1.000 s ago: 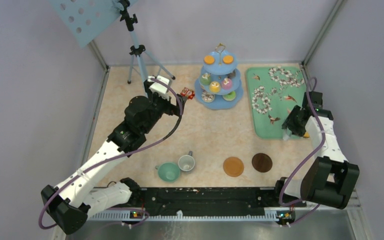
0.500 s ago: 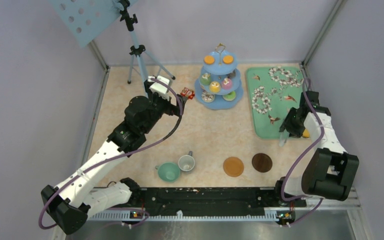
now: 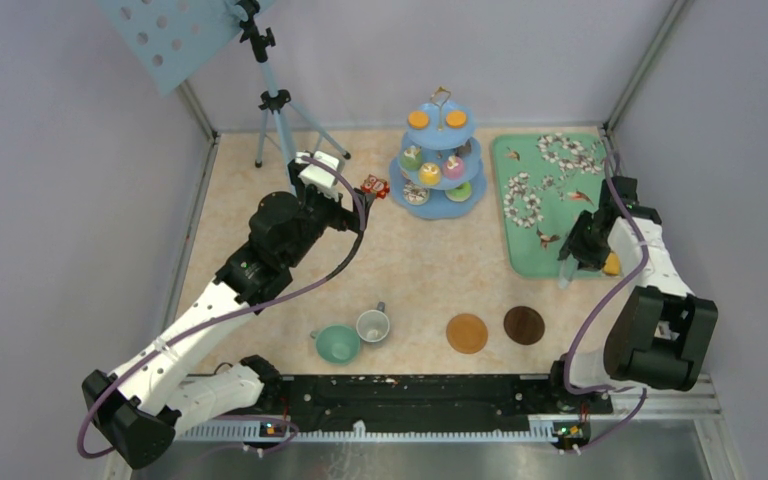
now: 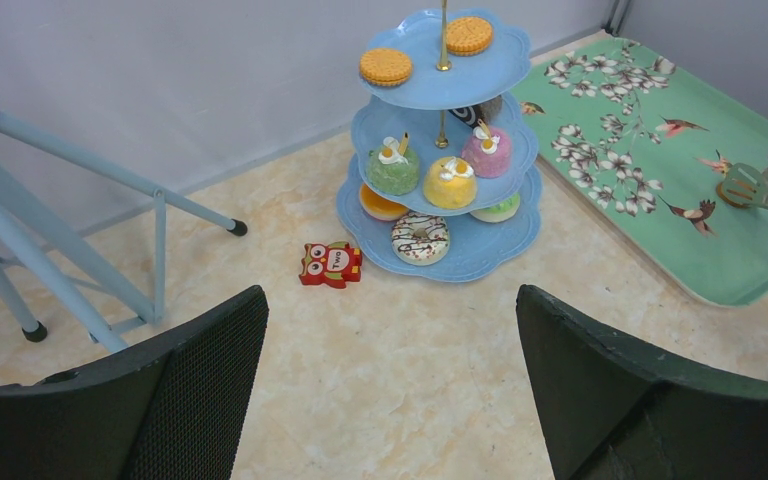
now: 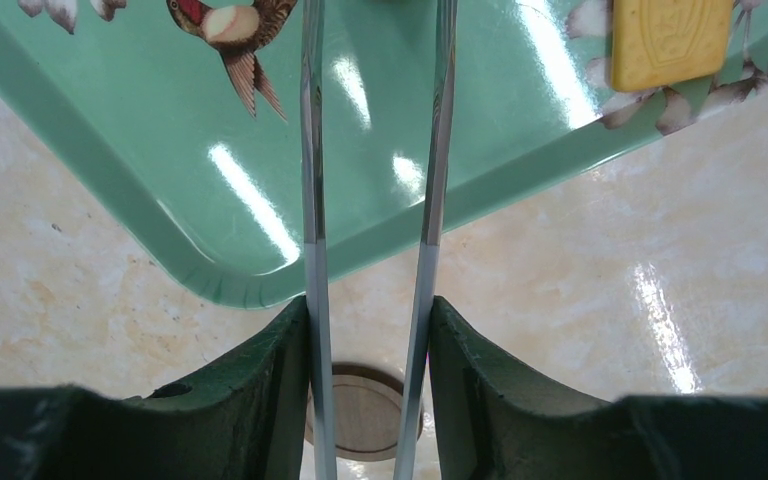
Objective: Serve the afternoon tea
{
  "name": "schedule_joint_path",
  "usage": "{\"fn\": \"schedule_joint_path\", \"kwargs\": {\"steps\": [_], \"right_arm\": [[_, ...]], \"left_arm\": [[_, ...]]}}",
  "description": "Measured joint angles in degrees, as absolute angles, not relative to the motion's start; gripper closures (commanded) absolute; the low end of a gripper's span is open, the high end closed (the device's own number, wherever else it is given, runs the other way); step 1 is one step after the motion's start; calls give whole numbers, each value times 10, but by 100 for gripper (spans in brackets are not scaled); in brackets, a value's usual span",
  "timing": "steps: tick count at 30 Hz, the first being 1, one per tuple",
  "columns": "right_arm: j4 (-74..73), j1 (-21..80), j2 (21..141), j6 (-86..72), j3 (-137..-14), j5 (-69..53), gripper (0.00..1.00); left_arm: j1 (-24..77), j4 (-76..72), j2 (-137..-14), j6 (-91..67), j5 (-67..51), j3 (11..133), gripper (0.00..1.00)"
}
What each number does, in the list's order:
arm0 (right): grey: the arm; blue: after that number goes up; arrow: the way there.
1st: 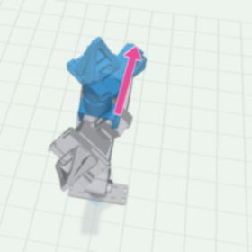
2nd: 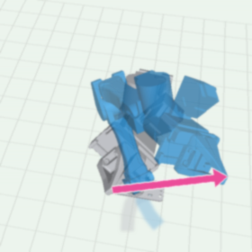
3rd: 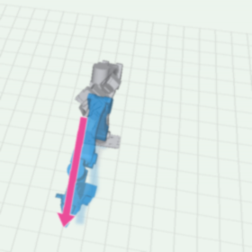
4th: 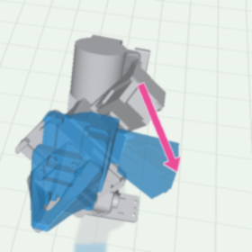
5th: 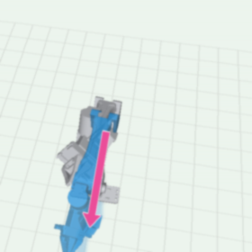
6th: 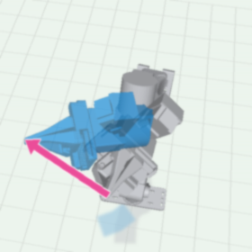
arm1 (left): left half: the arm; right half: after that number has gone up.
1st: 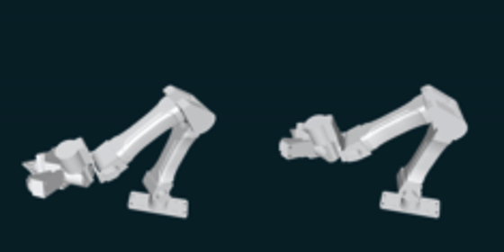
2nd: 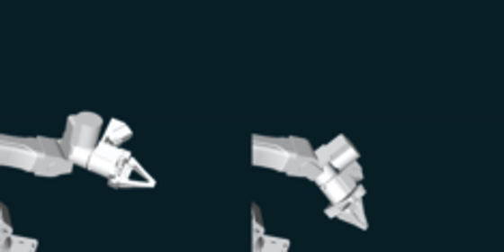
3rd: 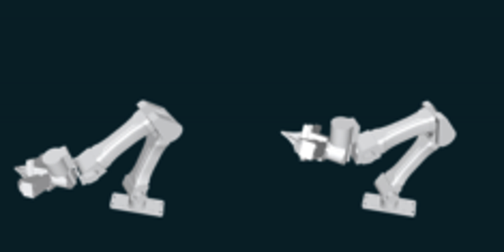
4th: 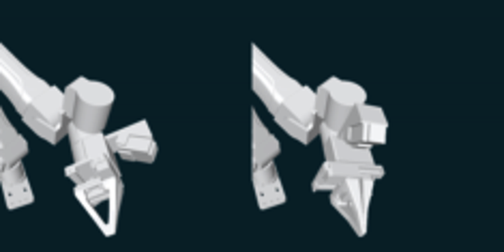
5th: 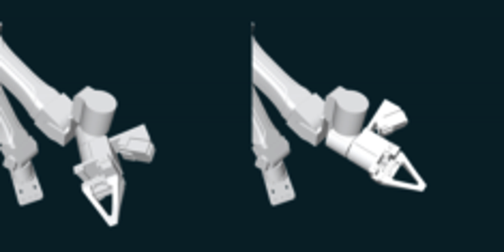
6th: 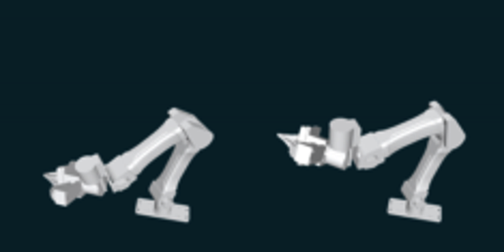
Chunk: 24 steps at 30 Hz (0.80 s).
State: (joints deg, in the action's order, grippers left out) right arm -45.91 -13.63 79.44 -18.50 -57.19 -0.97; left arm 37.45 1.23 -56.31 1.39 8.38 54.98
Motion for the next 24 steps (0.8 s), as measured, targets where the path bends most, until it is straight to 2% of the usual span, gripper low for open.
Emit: {"fn": "schedule_joint_path", "kwargs": {"steps": [8,24], "right_arm": [[-462,-136,805,-182,-592,-12,55],[-481,-112,851,-175,-620,8,55]], "left_arm": [[375,12,-563,14,84,550,1],[375,13,-563,12,84,550,1]]}}
